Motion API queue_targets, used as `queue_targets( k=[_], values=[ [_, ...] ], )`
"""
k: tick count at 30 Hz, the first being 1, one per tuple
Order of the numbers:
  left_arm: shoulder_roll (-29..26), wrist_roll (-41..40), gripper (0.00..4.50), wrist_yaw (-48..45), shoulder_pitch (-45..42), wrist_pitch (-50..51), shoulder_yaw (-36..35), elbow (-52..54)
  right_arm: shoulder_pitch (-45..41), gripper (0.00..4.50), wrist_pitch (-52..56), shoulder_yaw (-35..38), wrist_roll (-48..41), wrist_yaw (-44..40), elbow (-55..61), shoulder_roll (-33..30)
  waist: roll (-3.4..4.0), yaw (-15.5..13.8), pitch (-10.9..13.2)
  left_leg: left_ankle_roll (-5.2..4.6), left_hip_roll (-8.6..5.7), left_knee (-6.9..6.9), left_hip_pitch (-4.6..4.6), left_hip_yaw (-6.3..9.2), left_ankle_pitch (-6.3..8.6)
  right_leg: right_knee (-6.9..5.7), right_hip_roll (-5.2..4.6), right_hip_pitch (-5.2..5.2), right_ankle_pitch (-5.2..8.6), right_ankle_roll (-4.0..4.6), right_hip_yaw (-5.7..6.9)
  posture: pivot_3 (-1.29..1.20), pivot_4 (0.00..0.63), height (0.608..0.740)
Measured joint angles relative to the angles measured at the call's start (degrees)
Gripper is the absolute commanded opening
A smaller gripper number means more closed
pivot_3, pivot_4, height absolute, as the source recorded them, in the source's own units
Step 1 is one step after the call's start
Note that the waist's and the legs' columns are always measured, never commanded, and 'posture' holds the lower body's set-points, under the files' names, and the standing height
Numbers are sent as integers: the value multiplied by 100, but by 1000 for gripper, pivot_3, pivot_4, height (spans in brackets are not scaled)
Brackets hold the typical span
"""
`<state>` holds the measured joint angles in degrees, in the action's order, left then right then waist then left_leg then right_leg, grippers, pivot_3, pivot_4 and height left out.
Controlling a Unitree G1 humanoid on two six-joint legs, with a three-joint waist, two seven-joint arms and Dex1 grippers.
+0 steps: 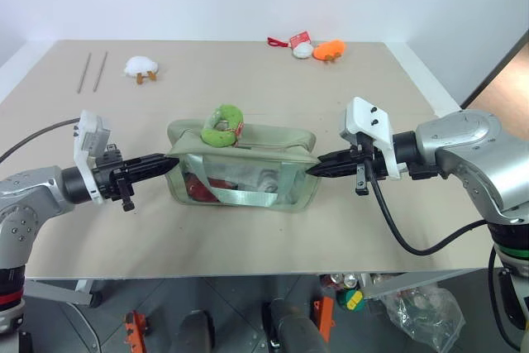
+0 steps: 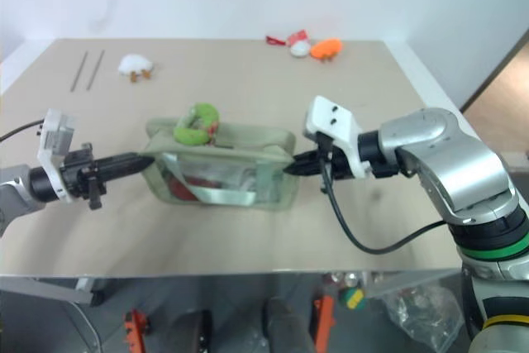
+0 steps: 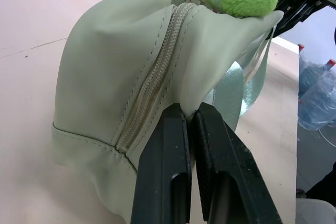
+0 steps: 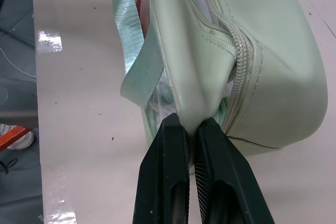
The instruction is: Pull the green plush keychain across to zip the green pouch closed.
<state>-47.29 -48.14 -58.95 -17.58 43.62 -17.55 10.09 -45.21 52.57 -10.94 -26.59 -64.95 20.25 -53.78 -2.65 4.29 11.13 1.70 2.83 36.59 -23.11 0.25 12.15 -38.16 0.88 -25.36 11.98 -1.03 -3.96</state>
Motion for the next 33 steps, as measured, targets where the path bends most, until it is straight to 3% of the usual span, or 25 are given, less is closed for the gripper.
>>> queue_targets(
  k=[6,7,14,18,24,29,33],
  values=[
    [16,147,70,36,-91,-76,78,-6,38,0,-121,8,58,71,-23,21,0,-1,0,0,-1,0,0,0,0,0,-1,1,0,0,0,0,150,740],
    [24,188,0,68,-113,-95,96,-11,40,740,-123,38,60,136,-74,74,-1,-1,0,0,-2,1,0,0,0,0,-1,2,-1,-1,-1,0,150,740],
    [73,328,0,97,-280,-222,303,-23,128,3006,-133,181,-19,120,-245,38,0,-40,0,0,-12,2,-8,0,0,3,-14,2,1,-10,1,0,150,740],
    [75,332,0,76,-331,-249,366,-56,317,4487,-233,799,-367,-296,-293,-359,0,-114,0,-1,-17,2,-11,-2,1,5,-19,2,5,-17,0,0,150,740],
    [75,419,0,61,-340,-284,376,-70,-24,4487,-305,1445,-809,-458,-815,-414,1,-114,0,-2,-16,3,-2,-2,0,4,-16,3,5,-3,-1,0,150,740],
    [88,460,0,35,-386,-335,407,-145,-1295,4487,230,1562,-1025,525,-1286,609,1,-83,0,-3,-13,5,2,-3,-5,4,-12,4,-5,10,-4,0,150,740],
    [98,493,0,-17,-441,-360,426,-168,-1875,4487,853,927,-827,1433,-1445,1522,2,-87,0,-3,-12,4,-9,-4,-5,4,-13,-2,-14,-7,-6,0,150,740]
  ],
)
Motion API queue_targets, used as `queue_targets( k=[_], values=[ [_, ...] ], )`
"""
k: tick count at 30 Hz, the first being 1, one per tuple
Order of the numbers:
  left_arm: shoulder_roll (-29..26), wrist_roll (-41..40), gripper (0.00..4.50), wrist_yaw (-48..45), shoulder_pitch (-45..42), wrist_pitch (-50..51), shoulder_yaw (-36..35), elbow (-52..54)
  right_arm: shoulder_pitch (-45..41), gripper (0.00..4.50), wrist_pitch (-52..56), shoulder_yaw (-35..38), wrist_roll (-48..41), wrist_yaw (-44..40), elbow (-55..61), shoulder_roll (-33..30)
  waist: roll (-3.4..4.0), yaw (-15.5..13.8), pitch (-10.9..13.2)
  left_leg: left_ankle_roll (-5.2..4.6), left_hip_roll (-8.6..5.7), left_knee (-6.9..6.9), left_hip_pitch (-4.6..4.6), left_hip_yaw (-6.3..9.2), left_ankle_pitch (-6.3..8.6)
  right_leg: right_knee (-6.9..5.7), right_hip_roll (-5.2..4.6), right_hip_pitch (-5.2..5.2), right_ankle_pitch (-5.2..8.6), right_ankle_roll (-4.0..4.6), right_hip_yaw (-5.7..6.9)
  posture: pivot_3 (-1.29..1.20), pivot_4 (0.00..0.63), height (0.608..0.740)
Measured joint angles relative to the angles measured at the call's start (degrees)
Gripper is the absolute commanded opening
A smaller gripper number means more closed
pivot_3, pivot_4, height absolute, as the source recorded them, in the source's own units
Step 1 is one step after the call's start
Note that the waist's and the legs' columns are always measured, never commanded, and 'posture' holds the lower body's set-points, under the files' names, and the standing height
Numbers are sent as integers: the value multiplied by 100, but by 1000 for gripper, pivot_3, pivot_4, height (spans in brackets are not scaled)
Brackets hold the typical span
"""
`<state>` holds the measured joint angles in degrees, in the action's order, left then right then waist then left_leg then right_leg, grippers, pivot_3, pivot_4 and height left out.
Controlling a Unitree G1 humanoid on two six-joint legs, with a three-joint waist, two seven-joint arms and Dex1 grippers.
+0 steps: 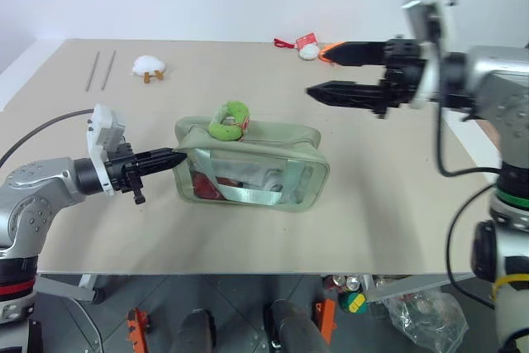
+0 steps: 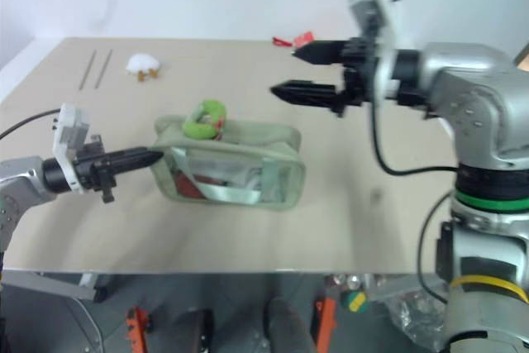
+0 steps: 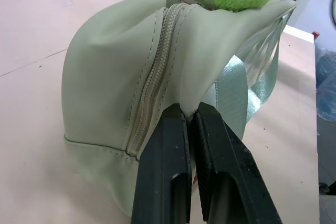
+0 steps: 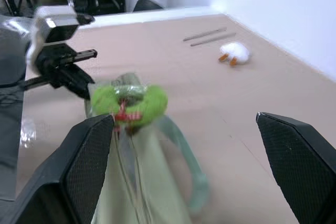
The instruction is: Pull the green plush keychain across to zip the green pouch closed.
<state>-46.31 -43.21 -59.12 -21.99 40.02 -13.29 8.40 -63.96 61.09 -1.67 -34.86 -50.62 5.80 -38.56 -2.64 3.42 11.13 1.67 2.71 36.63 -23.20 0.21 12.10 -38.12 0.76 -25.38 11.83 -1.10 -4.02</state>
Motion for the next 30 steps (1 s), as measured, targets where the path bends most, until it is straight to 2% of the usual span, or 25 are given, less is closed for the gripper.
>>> queue_targets(
  k=[3,9,21,24,30],
  values=[
    [12,4,0,-16,-24,-9,18,-6,-347,4487,329,-358,161,442,-340,490,1,-26,0,0,0,-1,-11,2,1,1,-2,-5,6,-6,4,0,150,740],
    [43,5,0,-11,-61,-17,52,-8,-779,4487,393,-686,469,704,-952,983,0,-66,0,-8,0,-6,-14,2,10,4,-4,-5,17,-7,6,0,150,740],
    [70,25,0,11,-71,-18,57,4,-759,4487,161,-1197,849,548,-1176,1281,0,-67,0,-9,0,-6,-13,6,10,2,-3,-5,17,-5,10,0,150,740],
    [73,29,0,17,-71,-17,57,7,-714,3668,100,-1214,941,506,-1176,1293,0,-66,0,-9,0,-6,-13,5,10,3,-3,-5,18,-6,10,0,150,740],
    [74,41,0,27,-71,-19,57,9,-638,1655,-61,-1327,1049,397,-1176,1337,0,-66,0,-9,1,-6,-12,7,10,2,-2,-4,17,-5,12,0,150,740]
  ],
)
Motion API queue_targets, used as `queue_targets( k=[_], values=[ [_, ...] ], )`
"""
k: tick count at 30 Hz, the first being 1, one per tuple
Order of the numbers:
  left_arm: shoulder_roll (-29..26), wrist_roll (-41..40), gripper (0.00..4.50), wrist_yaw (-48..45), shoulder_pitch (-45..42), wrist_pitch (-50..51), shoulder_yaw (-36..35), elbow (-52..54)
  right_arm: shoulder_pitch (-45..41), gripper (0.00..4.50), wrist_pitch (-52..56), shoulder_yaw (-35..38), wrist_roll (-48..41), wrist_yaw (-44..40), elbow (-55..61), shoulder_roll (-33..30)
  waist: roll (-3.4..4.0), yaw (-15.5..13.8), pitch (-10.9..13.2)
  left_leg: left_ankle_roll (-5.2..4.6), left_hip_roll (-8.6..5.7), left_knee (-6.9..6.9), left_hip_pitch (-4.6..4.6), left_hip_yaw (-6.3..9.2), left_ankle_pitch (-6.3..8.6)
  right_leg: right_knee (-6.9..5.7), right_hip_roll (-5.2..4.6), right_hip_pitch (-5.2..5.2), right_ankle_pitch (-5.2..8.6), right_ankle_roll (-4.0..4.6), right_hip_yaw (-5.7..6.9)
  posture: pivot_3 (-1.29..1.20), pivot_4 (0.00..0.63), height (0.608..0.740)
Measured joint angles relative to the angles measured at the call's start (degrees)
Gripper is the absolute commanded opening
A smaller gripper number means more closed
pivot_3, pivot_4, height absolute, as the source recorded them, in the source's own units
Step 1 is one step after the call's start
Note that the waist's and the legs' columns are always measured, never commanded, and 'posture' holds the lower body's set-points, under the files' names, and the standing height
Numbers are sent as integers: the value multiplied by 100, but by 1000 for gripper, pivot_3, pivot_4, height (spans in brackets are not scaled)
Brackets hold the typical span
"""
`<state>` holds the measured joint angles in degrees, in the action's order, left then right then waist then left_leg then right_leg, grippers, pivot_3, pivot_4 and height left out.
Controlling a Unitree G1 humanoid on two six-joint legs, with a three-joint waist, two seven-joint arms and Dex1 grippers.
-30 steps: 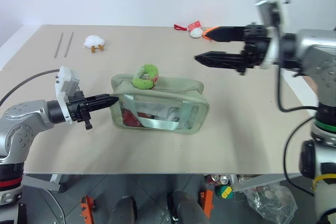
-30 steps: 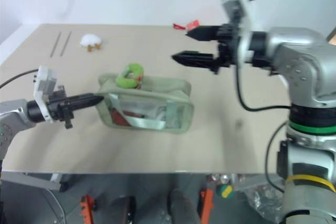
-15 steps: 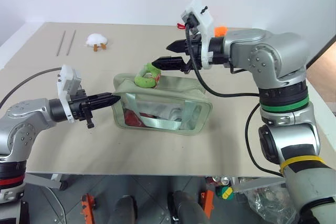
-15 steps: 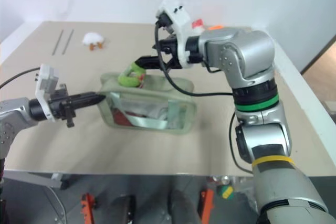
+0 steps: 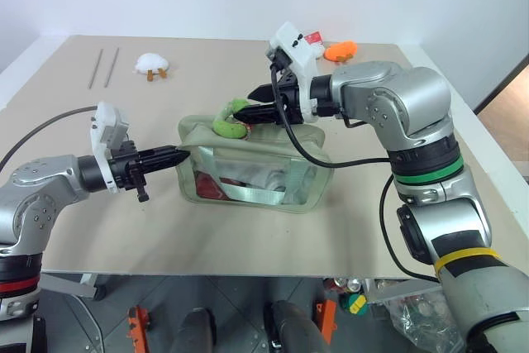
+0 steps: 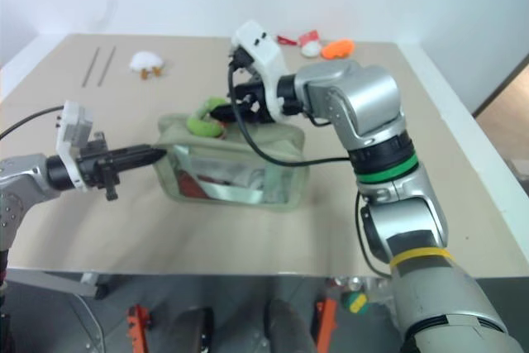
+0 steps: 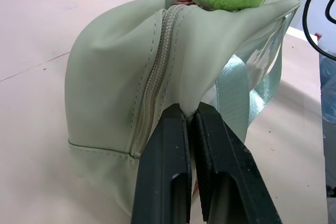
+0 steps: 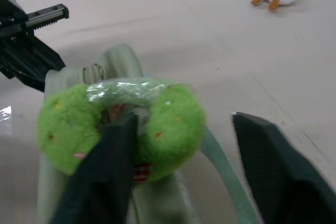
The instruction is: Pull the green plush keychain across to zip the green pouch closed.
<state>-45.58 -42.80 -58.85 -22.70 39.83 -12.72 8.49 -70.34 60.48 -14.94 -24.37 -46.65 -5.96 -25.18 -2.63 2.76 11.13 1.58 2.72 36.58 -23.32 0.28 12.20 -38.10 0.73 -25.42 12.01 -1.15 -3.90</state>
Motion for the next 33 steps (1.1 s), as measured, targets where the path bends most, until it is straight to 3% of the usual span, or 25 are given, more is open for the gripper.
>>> queue_targets(
  k=[5,23,29,33],
  values=[
    [6,2,0,8,-18,1,0,-2,11,11,-66,-5,37,-105,1,-4,0,0,0,0,0,0,0,0,0,0,0,0,0,0,0,0,150,740],
    [121,64,0,5,-77,-96,48,-67,195,11,-224,-9,156,-321,178,-321,0,-7,0,0,-2,1,-1,0,0,1,-3,1,1,-1,0,0,150,740],
    [139,80,0,-12,-97,-120,75,-68,194,11,-514,41,309,-514,140,-1129,0,-22,0,0,-8,1,-5,-1,0,5,-9,1,4,-6,0,0,150,740],
    [163,108,0,-16,-119,-123,101,-53,516,11,-1247,237,498,-1047,504,-2240,0,-57,0,0,-8,-3,-7,7,3,8,-10,3,16,-10,11,0,150,740]
  ],
)
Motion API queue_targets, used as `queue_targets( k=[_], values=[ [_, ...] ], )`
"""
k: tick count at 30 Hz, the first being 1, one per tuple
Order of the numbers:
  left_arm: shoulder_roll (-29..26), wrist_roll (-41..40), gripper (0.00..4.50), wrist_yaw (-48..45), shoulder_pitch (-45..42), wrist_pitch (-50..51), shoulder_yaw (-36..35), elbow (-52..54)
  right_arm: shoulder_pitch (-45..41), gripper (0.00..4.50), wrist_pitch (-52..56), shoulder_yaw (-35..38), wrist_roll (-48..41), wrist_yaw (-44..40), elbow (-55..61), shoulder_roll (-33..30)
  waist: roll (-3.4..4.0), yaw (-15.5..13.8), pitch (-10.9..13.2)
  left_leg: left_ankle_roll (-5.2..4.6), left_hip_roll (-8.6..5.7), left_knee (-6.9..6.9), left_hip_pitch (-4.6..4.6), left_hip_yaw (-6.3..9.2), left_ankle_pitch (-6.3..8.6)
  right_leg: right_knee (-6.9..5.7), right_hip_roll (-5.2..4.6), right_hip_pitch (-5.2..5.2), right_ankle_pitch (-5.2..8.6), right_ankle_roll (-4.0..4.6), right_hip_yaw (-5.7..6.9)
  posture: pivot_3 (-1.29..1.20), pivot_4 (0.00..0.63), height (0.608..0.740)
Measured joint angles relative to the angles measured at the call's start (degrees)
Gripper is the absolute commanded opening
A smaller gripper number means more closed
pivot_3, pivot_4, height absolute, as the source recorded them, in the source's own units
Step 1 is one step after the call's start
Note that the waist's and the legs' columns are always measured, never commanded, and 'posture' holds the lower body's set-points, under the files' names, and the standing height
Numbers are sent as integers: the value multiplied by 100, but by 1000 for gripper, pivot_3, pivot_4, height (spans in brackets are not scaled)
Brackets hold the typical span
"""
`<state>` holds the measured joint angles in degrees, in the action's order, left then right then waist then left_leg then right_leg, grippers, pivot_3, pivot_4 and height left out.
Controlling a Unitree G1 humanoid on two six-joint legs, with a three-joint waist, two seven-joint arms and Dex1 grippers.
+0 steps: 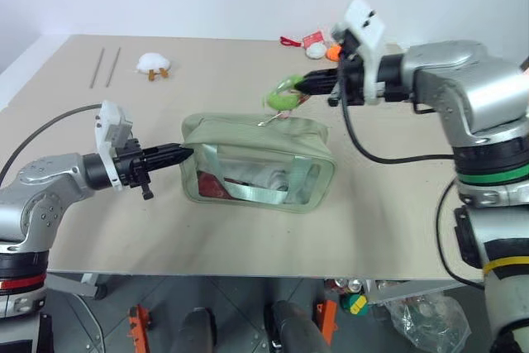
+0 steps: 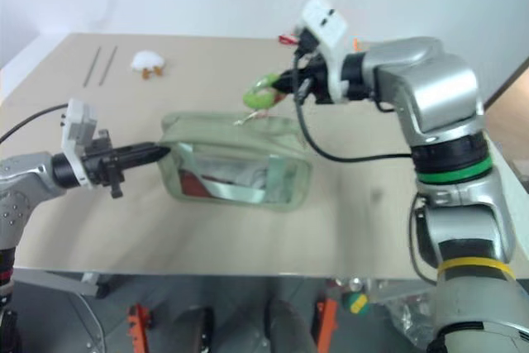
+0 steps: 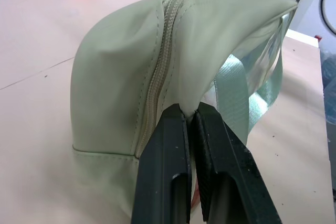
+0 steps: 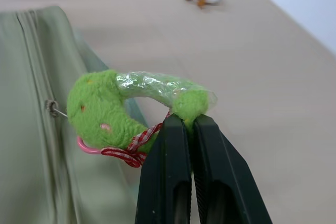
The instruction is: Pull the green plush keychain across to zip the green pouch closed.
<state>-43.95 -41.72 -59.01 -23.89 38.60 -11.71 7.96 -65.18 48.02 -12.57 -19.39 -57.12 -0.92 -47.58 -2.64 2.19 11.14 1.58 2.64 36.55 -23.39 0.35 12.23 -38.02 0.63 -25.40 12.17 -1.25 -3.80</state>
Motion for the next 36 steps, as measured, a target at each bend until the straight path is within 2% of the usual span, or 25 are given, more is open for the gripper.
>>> queue_targets(
  k=[2,4,8,12,14,18,23,29,36],
  values=[
    [2,0,0,-7,9,0,-5,-5,407,11,-537,123,217,-288,144,-666,0,-18,0,-1,-3,1,0,-7,6,1,-4,0,4,-3,-7,0,150,740],
    [-5,3,0,-6,17,1,-28,-11,641,11,-920,183,408,-446,186,-1061,1,-8,1,-4,-3,1,6,-16,9,1,-3,0,5,-3,-16,0,150,740],
    [-3,2,0,-21,4,4,0,-6,814,11,-1658,188,755,-595,202,-1451,4,55,2,-5,0,1,15,-21,8,-3,1,0,0,-1,-20,0,150,740],
    [3,-70,0,-56,-4,18,90,66,1217,11,-2914,136,1418,-779,249,-2272,12,34,8,-3,-2,2,9,-21,8,-2,-2,-2,3,-3,-19,0,150,740],
    [3,-112,0,-65,-4,26,107,101,1325,11,-3239,136,1568,-832,277,-2459,12,43,8,1,-2,2,9,-27,11,0,-3,-2,4,-5,-26,0,150,740],
    [2,-114,0,-63,-5,53,116,117,1518,11,-3496,163,1756,-880,437,-2526,15,79,9,2,4,0,18,-33,13,-3,3,-3,5,-3,-32,0,150,740],
    [-5,-107,0,-56,-3,69,117,92,2219,11,-3566,162,2061,-897,1031,-2516,20,70,12,2,5,2,21,-31,13,-8,5,-2,8,1,-30,0,150,740],
    [-30,-110,0,-60,-6,170,116,70,2737,11,-3715,-352,2461,-954,1650,-1800,24,78,14,4,7,6,29,-32,12,-16,8,0,4,3,-31,0,150,740],
    [-82,-116,0,-115,-11,258,116,70,2733,11,-4349,-555,3044,-1121,1456,-1494,19,82,11,4,9,7,35,-32,12,-17,11,3,2,6,-30,0,150,740]
  ],
)
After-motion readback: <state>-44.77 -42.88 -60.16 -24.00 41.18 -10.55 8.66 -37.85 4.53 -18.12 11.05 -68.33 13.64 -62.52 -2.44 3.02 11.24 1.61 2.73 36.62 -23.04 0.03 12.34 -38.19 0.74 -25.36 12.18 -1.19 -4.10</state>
